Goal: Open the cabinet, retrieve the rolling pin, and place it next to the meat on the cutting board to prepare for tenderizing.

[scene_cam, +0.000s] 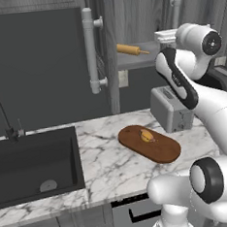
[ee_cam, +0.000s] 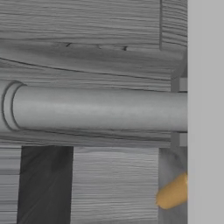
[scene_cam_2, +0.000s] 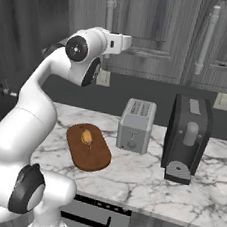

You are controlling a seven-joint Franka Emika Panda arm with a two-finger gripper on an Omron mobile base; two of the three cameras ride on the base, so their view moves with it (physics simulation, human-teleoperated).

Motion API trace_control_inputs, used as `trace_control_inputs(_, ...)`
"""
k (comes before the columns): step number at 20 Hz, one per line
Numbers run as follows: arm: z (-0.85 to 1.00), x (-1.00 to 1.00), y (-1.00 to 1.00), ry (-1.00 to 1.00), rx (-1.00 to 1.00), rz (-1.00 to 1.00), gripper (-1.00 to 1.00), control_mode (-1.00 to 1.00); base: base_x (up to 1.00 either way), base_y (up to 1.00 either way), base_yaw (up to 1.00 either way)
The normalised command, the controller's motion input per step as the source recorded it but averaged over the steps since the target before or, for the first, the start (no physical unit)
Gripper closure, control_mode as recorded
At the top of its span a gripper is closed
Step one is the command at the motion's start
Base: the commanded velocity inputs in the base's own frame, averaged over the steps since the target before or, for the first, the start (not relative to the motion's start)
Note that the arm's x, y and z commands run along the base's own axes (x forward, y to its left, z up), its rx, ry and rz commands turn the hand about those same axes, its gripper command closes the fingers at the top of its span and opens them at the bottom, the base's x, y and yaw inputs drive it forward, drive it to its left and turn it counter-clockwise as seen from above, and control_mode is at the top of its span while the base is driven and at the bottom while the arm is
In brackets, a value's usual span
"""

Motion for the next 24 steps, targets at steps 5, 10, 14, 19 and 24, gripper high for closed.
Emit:
trace_control_inputs(5,-0.04,0.08,0.00,0.00,0.00,0.06,1.00,-1.00,0.00,0.00,0.00)
trace_control_inputs(10,-0.08,-0.12,0.00,-0.02,0.00,0.05,1.00,-1.00,0.00,0.00,0.00)
trace_control_inputs(14,-0.11,-0.49,0.00,-0.02,0.00,0.00,1.00,-1.00,0.00,0.00,0.00)
trace_control_inputs(19,-0.05,-0.75,0.00,-0.05,0.00,0.00,1.00,-1.00,0.00,0.00,0.00)
trace_control_inputs(24,0.00,-0.75,-0.08,-0.01,0.00,0.00,1.00,-1.00,0.00,0.00,0.00)
